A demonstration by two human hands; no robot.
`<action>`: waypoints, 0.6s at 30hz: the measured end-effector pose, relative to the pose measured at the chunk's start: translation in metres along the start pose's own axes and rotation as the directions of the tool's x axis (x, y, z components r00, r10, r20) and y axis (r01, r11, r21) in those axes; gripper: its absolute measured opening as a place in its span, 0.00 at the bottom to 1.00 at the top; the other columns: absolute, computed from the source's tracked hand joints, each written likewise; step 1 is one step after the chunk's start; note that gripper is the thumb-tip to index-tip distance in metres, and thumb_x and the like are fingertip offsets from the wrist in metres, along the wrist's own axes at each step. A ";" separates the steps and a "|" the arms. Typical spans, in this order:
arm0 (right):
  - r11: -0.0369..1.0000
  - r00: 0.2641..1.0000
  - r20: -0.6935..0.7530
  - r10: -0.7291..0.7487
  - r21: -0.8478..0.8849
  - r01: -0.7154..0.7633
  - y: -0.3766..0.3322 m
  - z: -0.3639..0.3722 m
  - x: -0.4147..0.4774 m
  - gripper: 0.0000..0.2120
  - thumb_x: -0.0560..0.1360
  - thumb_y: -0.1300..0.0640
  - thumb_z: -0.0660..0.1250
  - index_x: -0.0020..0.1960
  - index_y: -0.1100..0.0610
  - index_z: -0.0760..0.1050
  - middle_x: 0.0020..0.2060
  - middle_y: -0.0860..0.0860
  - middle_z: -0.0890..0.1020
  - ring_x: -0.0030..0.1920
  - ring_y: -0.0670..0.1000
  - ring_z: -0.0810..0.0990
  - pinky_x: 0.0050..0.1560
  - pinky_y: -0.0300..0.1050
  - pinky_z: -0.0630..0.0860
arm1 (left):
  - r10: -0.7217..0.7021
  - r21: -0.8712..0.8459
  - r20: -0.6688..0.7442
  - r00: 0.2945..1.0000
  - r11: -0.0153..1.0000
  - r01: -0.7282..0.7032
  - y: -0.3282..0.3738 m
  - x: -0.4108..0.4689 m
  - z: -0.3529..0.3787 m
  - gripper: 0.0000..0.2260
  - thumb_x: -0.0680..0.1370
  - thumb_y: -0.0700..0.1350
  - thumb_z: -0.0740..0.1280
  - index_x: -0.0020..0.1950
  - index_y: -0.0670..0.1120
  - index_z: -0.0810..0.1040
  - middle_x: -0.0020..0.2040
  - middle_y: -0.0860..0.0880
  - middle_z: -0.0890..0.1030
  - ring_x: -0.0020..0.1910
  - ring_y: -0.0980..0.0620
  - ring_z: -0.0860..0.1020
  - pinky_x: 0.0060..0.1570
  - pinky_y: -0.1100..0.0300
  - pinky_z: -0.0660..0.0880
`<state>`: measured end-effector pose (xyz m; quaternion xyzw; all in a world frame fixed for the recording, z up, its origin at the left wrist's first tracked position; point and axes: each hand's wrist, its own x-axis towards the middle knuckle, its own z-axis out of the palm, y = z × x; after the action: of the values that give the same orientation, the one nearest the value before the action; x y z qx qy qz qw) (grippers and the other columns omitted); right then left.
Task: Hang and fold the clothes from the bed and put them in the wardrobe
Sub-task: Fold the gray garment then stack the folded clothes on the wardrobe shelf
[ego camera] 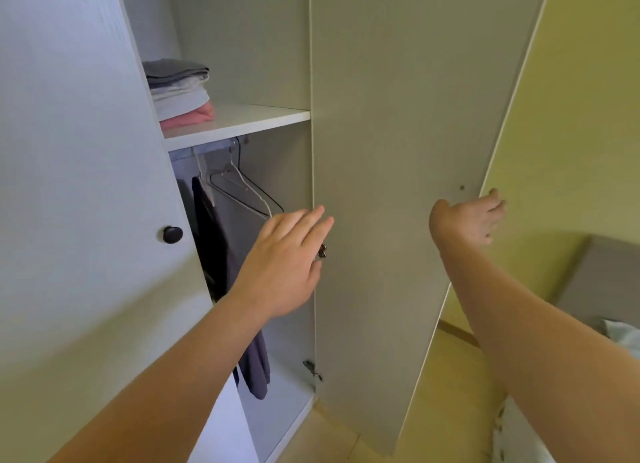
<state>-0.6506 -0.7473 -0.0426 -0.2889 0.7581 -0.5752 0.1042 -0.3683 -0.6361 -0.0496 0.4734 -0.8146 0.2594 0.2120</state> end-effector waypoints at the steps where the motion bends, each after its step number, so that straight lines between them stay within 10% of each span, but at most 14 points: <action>1: 1.000 0.998 0.063 -0.006 -0.016 0.007 0.003 -0.003 0.013 0.46 0.71 0.53 0.68 0.81 0.55 0.47 0.81 0.54 0.52 0.78 0.58 0.60 0.75 0.60 0.59 | 0.048 -0.019 0.019 0.999 0.999 -0.048 0.006 0.002 0.000 0.28 0.77 0.47 0.68 0.77 0.46 0.68 0.78 0.48 0.68 0.74 0.46 0.68 0.73 0.49 0.63; 6: 0.966 0.922 0.384 -0.048 0.254 -0.055 0.009 -0.012 0.049 0.36 0.71 0.53 0.73 0.74 0.57 0.62 0.65 0.55 0.76 0.65 0.60 0.77 0.66 0.58 0.75 | 0.133 -0.035 0.022 0.991 0.991 -0.132 0.021 0.002 -0.003 0.27 0.78 0.47 0.67 0.77 0.48 0.69 0.78 0.50 0.67 0.73 0.48 0.69 0.73 0.50 0.63; 12: 0.958 0.943 0.171 -0.286 0.015 0.287 0.033 -0.030 -0.018 0.14 0.82 0.40 0.55 0.49 0.49 0.69 0.43 0.48 0.78 0.47 0.60 0.78 0.54 0.56 0.74 | 0.076 -0.069 -0.126 0.989 0.994 -0.085 0.022 0.001 -0.004 0.24 0.81 0.49 0.64 0.77 0.45 0.69 0.78 0.48 0.67 0.73 0.46 0.69 0.72 0.48 0.65; 18: 0.699 0.626 0.338 -0.703 0.165 0.696 0.033 -0.033 -0.138 0.11 0.82 0.40 0.56 0.45 0.44 0.61 0.41 0.44 0.73 0.38 0.48 0.73 0.39 0.48 0.68 | 0.066 -0.063 -0.484 0.873 0.992 -0.110 0.016 0.005 -0.019 0.20 0.82 0.46 0.65 0.73 0.41 0.73 0.77 0.43 0.69 0.74 0.42 0.70 0.71 0.45 0.67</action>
<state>-0.5653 -0.6376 -0.0867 -0.6636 0.5462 -0.5108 0.0185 -0.3827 -0.6214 -0.0354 0.3469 -0.7678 0.3417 0.4163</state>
